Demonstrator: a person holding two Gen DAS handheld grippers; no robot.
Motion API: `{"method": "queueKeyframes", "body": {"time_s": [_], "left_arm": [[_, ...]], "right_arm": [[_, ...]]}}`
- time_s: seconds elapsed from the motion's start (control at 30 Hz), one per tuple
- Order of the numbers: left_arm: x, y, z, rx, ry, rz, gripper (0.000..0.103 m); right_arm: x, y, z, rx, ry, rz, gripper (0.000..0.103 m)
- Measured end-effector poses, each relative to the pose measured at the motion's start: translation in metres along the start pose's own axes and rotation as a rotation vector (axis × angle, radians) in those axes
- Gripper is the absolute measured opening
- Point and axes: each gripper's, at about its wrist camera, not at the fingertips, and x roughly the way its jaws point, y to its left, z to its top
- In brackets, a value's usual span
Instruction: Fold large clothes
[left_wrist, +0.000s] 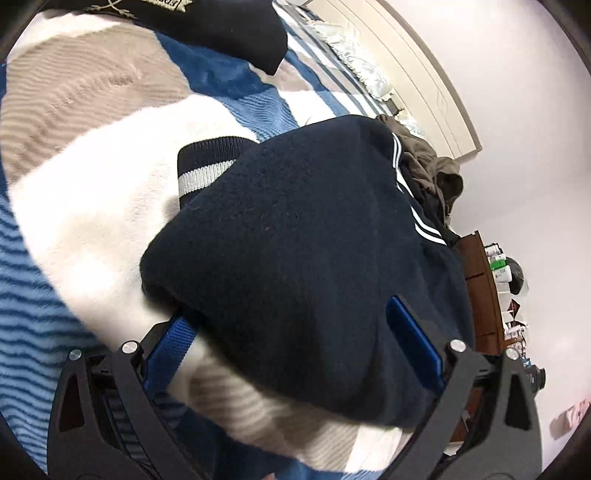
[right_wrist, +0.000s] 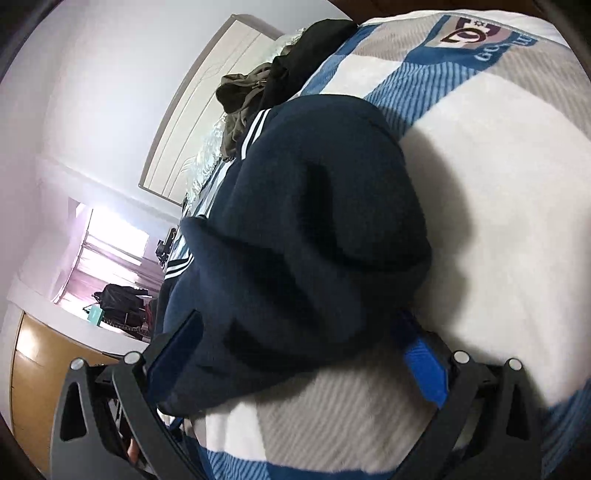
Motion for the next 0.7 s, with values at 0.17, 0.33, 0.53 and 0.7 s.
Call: {"method": "queueKeyframes", "body": {"time_s": [0.17, 0.33, 0.53, 0.7], "left_arm": [[0.006, 0.001, 0.005, -0.062, 0.005, 0.003, 0.097], [0.000, -0.006, -0.001, -0.096, -0.017, -0.001, 0.097], [0.001, -0.015, 0.000, -0.098, -0.062, 0.056, 0.097], [-0.007, -0.026, 0.000, -0.010, -0.101, 0.162, 0.097]], "right_arm": [[0.007, 0.000, 0.008, 0.050, 0.004, 0.013, 0.099], [0.014, -0.002, 0.013, 0.146, 0.007, 0.014, 0.099], [0.019, 0.004, 0.013, 0.197, 0.003, -0.053, 0.099], [0.004, 0.008, 0.003, 0.204, 0.001, -0.028, 0.099]]}}
